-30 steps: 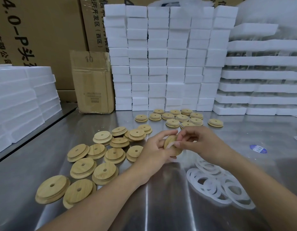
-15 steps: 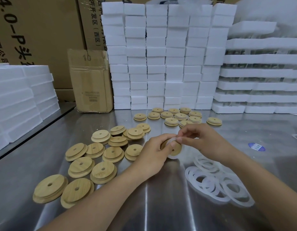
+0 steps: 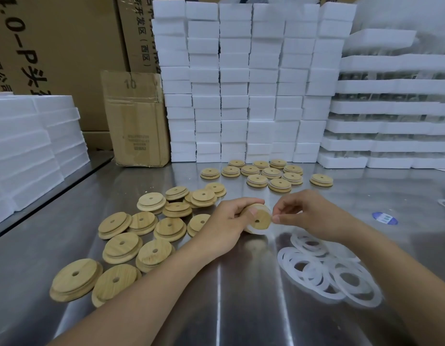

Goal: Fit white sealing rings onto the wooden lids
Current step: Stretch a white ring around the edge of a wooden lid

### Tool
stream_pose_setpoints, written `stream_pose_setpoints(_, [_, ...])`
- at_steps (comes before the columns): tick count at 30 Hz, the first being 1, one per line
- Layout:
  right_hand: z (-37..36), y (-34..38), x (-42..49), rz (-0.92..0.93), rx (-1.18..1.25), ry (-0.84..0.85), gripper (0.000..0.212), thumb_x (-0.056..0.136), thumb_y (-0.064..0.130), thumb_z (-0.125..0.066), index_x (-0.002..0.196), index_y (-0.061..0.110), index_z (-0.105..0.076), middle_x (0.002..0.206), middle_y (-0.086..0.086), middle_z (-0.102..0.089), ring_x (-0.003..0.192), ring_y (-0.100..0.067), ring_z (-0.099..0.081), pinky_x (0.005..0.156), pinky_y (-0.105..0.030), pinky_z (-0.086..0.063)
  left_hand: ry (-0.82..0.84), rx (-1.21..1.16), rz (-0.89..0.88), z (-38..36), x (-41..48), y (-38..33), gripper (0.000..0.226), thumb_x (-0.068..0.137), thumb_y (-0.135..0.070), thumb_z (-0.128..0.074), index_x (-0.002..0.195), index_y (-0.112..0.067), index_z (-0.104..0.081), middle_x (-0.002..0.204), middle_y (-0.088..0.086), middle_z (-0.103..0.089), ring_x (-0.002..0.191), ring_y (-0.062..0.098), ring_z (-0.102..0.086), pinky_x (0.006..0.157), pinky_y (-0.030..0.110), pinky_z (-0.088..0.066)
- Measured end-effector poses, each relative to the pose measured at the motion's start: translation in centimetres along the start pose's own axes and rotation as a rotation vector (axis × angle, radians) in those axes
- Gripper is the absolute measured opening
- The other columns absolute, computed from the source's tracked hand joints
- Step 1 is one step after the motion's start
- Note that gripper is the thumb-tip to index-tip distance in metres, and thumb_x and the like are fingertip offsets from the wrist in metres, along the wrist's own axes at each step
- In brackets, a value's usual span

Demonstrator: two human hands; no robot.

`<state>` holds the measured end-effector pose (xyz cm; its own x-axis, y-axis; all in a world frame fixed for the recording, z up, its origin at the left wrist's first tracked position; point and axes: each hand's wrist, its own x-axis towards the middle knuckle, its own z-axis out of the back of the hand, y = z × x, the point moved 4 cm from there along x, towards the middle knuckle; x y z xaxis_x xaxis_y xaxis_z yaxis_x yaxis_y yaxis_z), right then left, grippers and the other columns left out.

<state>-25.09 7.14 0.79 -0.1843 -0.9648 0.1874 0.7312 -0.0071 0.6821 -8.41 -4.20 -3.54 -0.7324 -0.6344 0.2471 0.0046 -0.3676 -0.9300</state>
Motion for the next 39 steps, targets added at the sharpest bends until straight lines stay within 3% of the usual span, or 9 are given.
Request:
stream_pose_setpoints(10, [-0.1, -0.2, -0.1, -0.039, -0.085, 0.069, 0.008, 0.091, 0.027, -0.082, 0.083, 0.026, -0.078, 0.087, 0.006, -0.078, 0.087, -0.017, -0.073, 0.094, -0.046, -0.058, 0.036, 0.003, 0.037, -0.1, -0.2, -0.1, 0.033, 0.111, -0.016, -0.055, 0.141, -0.022, -0.068, 0.132, -0.001, -0.075, 0.129, 0.015, -0.066, 0.12, 0.047, -0.045])
stream_pose_setpoints(16, [-0.1, 0.1, -0.2, -0.065, -0.11, 0.067, 0.01, 0.086, 0.028, -0.085, 0.08, 0.026, -0.077, 0.085, 0.007, -0.078, 0.086, -0.014, -0.073, 0.094, -0.046, -0.058, 0.063, -0.008, 0.068, -0.1, -0.3, -0.1, 0.036, 0.112, -0.015, -0.05, 0.144, -0.026, -0.064, 0.136, -0.002, -0.072, 0.135, 0.014, -0.062, 0.123, 0.045, -0.04])
stream_pose_setpoints(21, [-0.8, 0.4, -0.1, -0.066, -0.054, -0.026, 0.037, 0.075, 0.038, -0.093, 0.097, 0.026, -0.066, 0.096, 0.007, -0.075, 0.09, -0.012, -0.074, 0.087, -0.036, -0.059, 0.078, -0.03, 0.027, -0.4, -0.5, -0.3, 0.038, 0.112, -0.011, -0.049, 0.147, -0.02, -0.062, 0.138, 0.002, -0.072, 0.135, 0.018, -0.063, 0.122, 0.049, -0.042])
stream_pose_setpoints(23, [-1.0, 0.6, 0.1, -0.02, -0.003, -0.068, 0.035, 0.079, 0.034, -0.091, 0.103, 0.026, -0.066, 0.094, 0.004, -0.076, 0.088, -0.012, -0.074, 0.084, -0.032, -0.057, 0.086, -0.035, -0.003, -0.5, -0.5, -0.5, 0.037, 0.113, -0.012, -0.049, 0.147, -0.019, -0.061, 0.134, 0.002, -0.073, 0.13, 0.019, -0.066, 0.119, 0.05, -0.045])
stream_pose_setpoints(28, [-0.8, 0.1, 0.5, -0.002, -0.002, -0.049, 0.016, 0.088, 0.028, -0.085, 0.101, 0.027, -0.076, 0.094, 0.003, -0.078, 0.091, -0.018, -0.074, 0.092, -0.05, -0.058, -0.048, -0.043, 0.004, 0.0, -0.5, -0.4, 0.013, 0.103, -0.017, -0.069, 0.115, -0.022, -0.065, 0.107, 0.005, -0.078, 0.101, 0.034, -0.075, 0.1, 0.06, -0.056])
stream_pose_setpoints(32, [-0.4, -0.3, 0.5, 0.006, 0.026, -0.023, 0.014, 0.088, 0.026, -0.085, 0.099, 0.024, -0.076, 0.091, 0.001, -0.079, 0.086, -0.022, -0.075, 0.094, -0.052, -0.057, -0.153, -0.028, 0.022, 1.0, -0.4, -0.1, 0.014, 0.09, -0.018, -0.085, 0.086, -0.013, -0.073, 0.087, 0.01, -0.081, 0.077, 0.024, -0.075, 0.086, 0.049, -0.065])
stream_pose_setpoints(36, [-0.2, -0.6, 0.5, 0.026, 0.043, -0.001, 0.013, 0.09, 0.026, -0.084, 0.098, 0.021, -0.075, 0.089, -0.002, -0.079, 0.081, -0.022, -0.076, 0.092, -0.05, -0.058, -0.099, -0.085, 0.092, 1.5, -0.6, 0.1, 0.012, 0.086, -0.013, -0.088, 0.083, -0.009, -0.077, 0.077, 0.008, -0.08, 0.073, 0.015, -0.075, 0.077, 0.03, -0.064])
stream_pose_setpoints(39, [0.0, -1.0, 0.6, 0.024, 0.07, 0.025, 0.015, 0.089, 0.028, -0.084, 0.1, 0.021, -0.076, 0.09, -0.003, -0.08, 0.083, -0.021, -0.078, 0.094, -0.046, -0.059, -0.062, -0.086, 0.156, 1.9, -0.7, 0.1, 0.012, 0.083, -0.012, -0.09, 0.082, -0.008, -0.079, 0.081, 0.012, -0.081, 0.078, 0.018, -0.078, 0.082, 0.031, -0.065])
